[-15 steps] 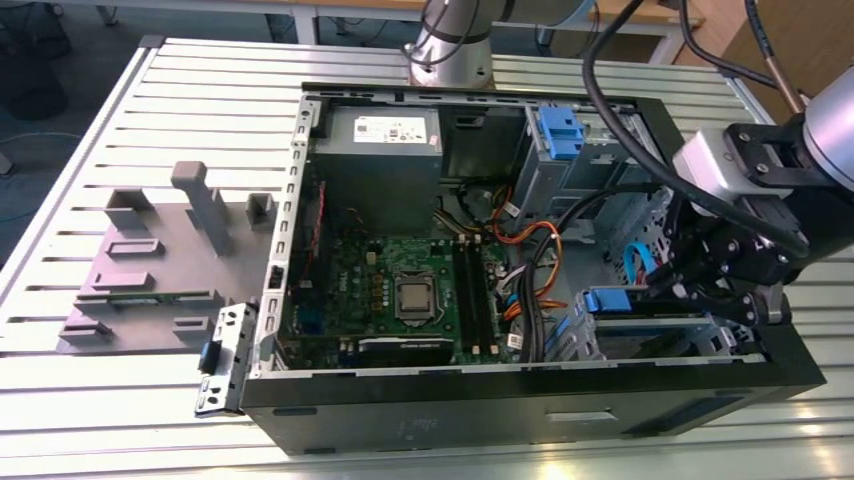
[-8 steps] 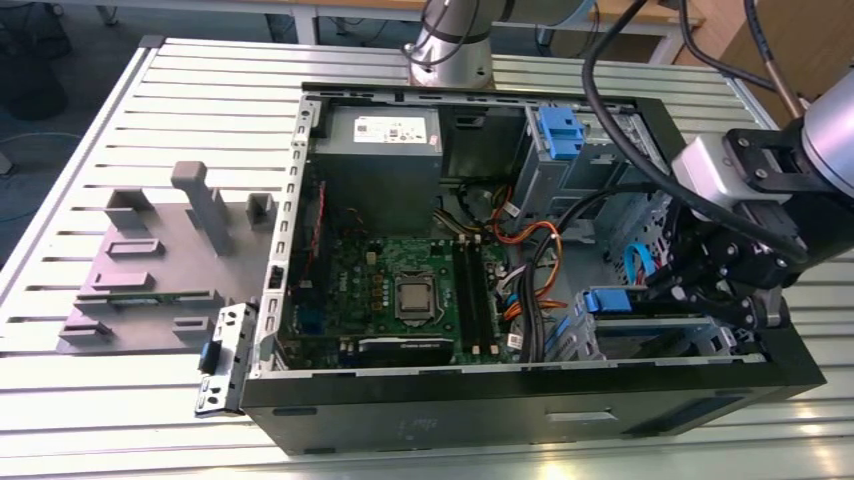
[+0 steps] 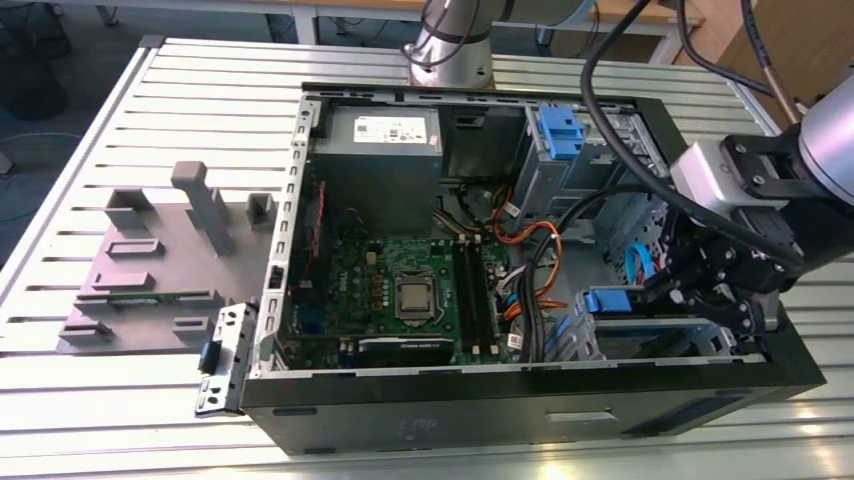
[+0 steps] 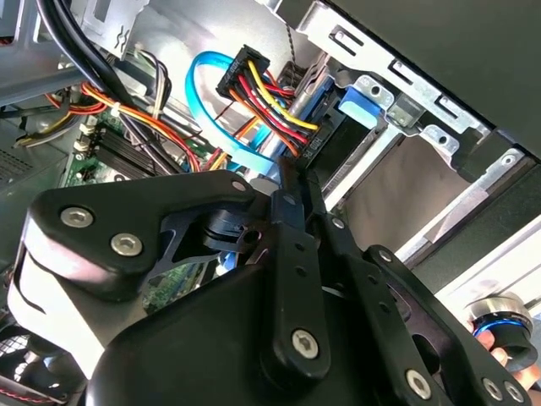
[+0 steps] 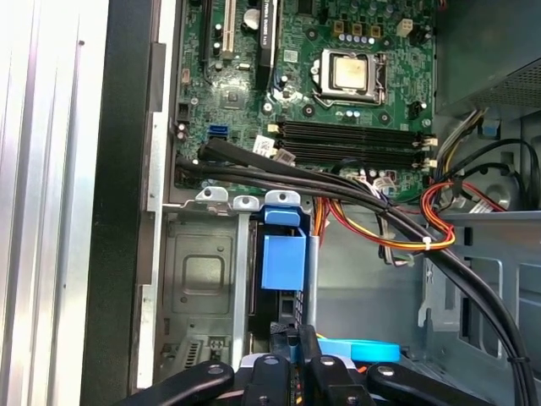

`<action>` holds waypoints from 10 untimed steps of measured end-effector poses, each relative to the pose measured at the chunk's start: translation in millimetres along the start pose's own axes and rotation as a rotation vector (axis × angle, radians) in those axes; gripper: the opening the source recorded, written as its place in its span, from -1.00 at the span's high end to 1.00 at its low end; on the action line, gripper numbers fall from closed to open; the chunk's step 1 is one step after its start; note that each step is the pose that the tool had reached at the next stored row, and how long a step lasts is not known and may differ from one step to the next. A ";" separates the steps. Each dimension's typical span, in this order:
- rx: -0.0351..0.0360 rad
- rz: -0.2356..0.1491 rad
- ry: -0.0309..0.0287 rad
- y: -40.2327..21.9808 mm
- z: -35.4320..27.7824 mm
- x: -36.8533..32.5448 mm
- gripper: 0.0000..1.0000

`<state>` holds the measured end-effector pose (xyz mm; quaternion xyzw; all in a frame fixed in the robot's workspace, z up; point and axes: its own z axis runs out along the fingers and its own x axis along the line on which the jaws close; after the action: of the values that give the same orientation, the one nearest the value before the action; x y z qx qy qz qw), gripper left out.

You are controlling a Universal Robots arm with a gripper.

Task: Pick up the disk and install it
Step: 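Insert the second disk wire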

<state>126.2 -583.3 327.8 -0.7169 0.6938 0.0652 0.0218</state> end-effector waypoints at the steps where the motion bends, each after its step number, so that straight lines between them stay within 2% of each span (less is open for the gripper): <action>1: -0.0001 0.000 0.0001 0.0 0.4 0.2 0.68; 10: 0.0001 0.000 -0.0008 -0.2 1.5 0.5 0.65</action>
<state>126.3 -583.6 326.2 -0.7169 0.6937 0.0655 0.0221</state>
